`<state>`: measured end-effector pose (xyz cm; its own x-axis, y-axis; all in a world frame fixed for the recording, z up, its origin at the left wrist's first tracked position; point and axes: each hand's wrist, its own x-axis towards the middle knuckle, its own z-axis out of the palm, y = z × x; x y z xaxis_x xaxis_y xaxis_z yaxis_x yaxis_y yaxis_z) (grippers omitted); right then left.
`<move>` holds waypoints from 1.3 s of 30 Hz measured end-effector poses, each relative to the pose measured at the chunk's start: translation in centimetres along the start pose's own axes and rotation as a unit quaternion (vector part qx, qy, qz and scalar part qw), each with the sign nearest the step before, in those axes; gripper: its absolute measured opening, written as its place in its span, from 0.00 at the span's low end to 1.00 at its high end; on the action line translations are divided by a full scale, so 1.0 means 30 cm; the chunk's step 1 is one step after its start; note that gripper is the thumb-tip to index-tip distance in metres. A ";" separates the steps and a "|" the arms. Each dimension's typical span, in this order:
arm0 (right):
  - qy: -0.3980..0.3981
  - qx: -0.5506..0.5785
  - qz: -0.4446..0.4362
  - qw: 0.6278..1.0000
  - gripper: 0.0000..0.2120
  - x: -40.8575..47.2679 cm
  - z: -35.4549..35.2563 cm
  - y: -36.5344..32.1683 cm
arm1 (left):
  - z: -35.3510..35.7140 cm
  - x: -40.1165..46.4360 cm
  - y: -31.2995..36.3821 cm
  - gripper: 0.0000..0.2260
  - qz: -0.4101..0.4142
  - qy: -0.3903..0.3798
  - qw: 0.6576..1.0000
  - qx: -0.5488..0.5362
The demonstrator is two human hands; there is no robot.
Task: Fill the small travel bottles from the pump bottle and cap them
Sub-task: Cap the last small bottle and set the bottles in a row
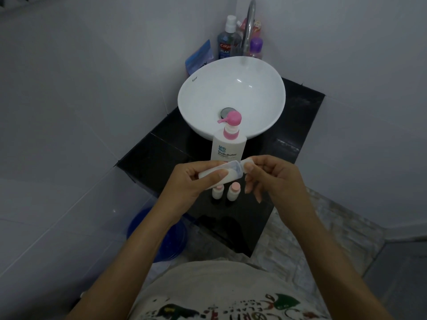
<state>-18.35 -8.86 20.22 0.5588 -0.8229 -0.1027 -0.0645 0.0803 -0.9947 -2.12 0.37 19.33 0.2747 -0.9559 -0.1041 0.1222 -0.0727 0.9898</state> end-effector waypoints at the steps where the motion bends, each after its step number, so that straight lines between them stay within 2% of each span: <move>1: 0.005 0.004 -0.002 1.000 0.11 0.001 0.002 -0.001 | -0.002 0.003 0.002 0.10 -0.001 -0.001 1.000 0.000; 11: 0.004 0.014 -0.005 1.000 0.11 0.018 0.000 -0.019 | -0.021 0.027 -0.003 0.12 -0.017 0.001 1.000 0.020; 20: 0.009 0.001 0.006 1.000 0.10 0.030 -0.008 -0.002 | -0.028 0.044 -0.024 0.11 -0.017 -0.025 0.999 0.024; 24: 0.000 -0.043 -0.006 0.999 0.10 0.042 -0.008 0.006 | -0.048 0.057 -0.030 0.14 -0.014 -0.051 0.995 0.081; 28: -0.017 -0.098 -0.017 0.995 0.12 0.053 -0.002 0.015 | -0.084 0.082 -0.042 0.19 -0.006 -0.072 0.977 0.198; 33: 0.001 -0.135 -0.024 0.991 0.11 0.063 -0.007 0.017 | -0.123 0.121 -0.097 0.15 -0.003 -0.010 0.962 0.273; 39: 0.031 -0.146 0.000 0.989 0.06 0.052 -0.032 0.026 | -0.167 0.164 -0.267 0.15 -0.073 0.029 0.957 0.278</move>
<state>-18.33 -10.63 19.29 0.5068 -0.8570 -0.0932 -0.3061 -0.0778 -0.9488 3.04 -2.31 10.42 0.3481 -0.9077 -0.2343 -0.3594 -0.3601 0.8609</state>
